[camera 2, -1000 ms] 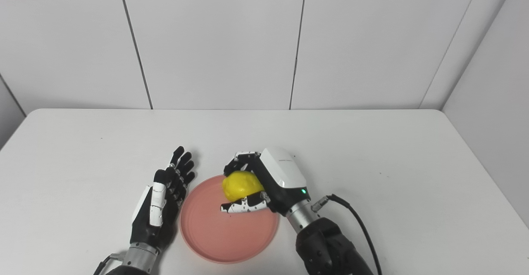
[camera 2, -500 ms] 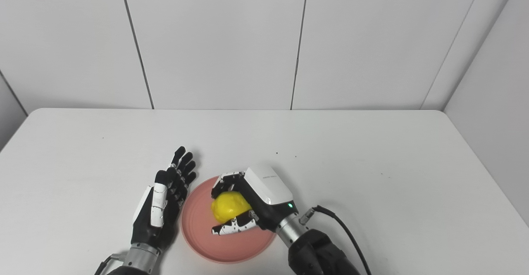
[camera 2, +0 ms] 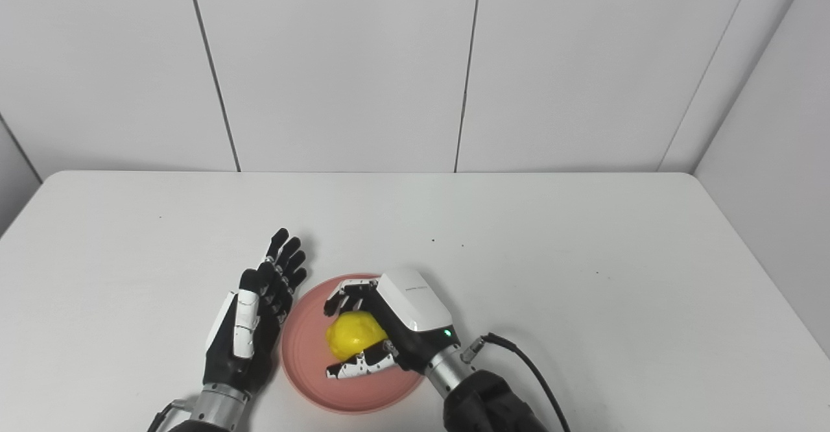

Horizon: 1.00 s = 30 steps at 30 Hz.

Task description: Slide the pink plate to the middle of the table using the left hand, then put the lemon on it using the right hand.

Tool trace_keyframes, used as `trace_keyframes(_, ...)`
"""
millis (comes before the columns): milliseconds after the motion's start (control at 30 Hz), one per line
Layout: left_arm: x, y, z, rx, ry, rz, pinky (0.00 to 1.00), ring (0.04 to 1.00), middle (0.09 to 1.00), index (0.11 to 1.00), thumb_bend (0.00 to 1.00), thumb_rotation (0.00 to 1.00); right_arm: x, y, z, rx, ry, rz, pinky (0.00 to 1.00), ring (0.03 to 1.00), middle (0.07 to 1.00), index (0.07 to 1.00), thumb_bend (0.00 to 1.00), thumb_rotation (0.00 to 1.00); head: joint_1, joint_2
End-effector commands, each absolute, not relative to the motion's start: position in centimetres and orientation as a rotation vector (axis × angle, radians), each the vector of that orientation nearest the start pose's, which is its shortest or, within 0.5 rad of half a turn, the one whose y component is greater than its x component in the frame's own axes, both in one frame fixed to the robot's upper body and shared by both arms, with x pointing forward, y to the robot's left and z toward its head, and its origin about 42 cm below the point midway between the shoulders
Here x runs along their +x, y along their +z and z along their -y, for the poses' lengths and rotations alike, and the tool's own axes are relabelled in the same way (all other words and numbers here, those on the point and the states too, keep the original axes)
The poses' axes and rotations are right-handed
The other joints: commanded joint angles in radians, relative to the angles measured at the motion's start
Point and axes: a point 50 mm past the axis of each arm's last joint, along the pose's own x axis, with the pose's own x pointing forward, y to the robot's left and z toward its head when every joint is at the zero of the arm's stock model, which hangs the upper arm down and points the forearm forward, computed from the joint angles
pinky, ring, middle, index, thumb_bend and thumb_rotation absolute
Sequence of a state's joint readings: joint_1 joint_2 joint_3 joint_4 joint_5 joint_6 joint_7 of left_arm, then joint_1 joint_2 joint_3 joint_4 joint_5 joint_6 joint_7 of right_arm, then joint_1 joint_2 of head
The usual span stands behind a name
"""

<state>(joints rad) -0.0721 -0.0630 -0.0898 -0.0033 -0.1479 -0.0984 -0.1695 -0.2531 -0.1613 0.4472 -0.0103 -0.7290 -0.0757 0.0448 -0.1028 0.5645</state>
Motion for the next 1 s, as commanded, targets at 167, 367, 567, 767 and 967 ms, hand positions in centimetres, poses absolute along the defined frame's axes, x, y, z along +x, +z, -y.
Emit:
trace_keyframes(167,29.2,11.4,-15.5,-0.209,-0.276,0.16,1.0,0.998,1.0,1.0,0.78,0.99,32.6,16.4,11.7,-0.868,0.45,0.526,0.53,0.579,0.635,0.51,0.5,0.11,-0.009,-0.001)
trace_keyframes(367,29.0,11.6,-15.6,-0.216,-0.281,0.163,1.0,1.0,1.0,1.0,0.77,0.99,32.2,17.0,12.4,-0.835,0.496,0.534,0.72,0.781,0.814,0.801,0.62,0.76,-0.006,-0.004)
trace_keyframes(567,29.1,11.5,-15.5,-0.216,-0.289,0.161,1.0,1.0,1.0,1.0,0.76,1.0,32.1,17.8,13.1,-0.811,0.506,0.56,0.87,0.883,0.906,0.871,0.63,0.87,-0.007,0.0)
trace_keyframes(767,29.2,11.3,-15.5,-0.211,-0.285,0.16,1.0,1.0,1.0,1.0,0.76,0.99,31.9,19.1,14.1,-0.73,0.525,0.606,0.86,0.898,0.928,0.914,0.66,0.81,-0.007,0.002)
trace_keyframes(967,29.5,11.4,-15.6,-0.201,-0.284,0.146,1.0,1.0,1.0,1.0,0.78,1.0,31.2,20.9,15.8,-0.639,0.456,0.571,0.84,0.924,0.968,0.958,0.67,0.91,-0.009,0.007)
